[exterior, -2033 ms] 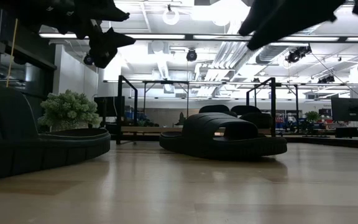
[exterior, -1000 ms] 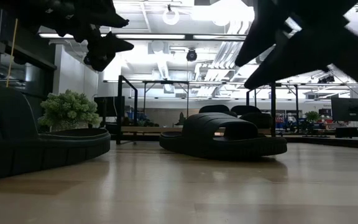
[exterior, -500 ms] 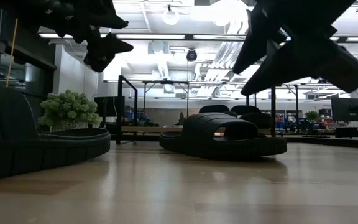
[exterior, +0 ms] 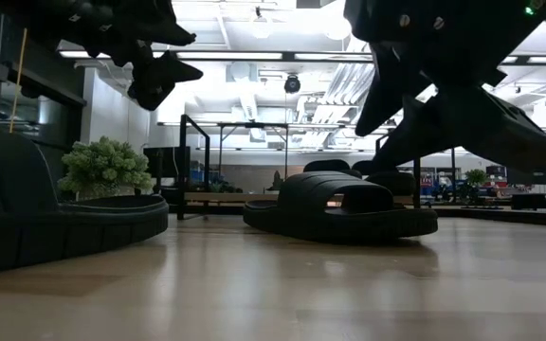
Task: Pick and place slides into the shelf
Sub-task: Put the black slide on the shelf
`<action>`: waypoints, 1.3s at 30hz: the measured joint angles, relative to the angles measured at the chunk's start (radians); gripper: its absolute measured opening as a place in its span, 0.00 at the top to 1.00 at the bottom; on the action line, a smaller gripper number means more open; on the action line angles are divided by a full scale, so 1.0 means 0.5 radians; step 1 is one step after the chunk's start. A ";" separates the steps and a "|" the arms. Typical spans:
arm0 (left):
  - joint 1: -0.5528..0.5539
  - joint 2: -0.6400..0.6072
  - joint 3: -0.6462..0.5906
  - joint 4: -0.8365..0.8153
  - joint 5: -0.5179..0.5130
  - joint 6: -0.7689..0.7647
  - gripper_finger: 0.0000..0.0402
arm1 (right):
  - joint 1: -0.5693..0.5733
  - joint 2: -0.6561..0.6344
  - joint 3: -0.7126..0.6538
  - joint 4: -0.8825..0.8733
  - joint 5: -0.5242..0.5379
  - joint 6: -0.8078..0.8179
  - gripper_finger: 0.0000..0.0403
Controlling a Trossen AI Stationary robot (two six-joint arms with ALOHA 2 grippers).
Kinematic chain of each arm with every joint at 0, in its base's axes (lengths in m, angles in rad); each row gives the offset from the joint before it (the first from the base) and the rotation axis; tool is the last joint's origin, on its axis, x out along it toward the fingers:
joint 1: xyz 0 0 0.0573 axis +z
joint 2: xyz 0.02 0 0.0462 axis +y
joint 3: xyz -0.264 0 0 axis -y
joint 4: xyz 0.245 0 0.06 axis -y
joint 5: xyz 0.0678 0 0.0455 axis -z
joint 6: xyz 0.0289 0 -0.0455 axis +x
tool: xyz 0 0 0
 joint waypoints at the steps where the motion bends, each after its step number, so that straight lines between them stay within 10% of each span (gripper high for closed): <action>1: 0.000 0.000 0.000 0.000 0.000 0.000 0.50 | -0.003 0.000 0.000 -0.001 -0.005 0.000 0.48; 39: 0.000 0.000 0.000 -0.007 -0.001 0.011 0.50 | -0.110 0.004 -0.331 0.519 -0.049 -0.115 0.48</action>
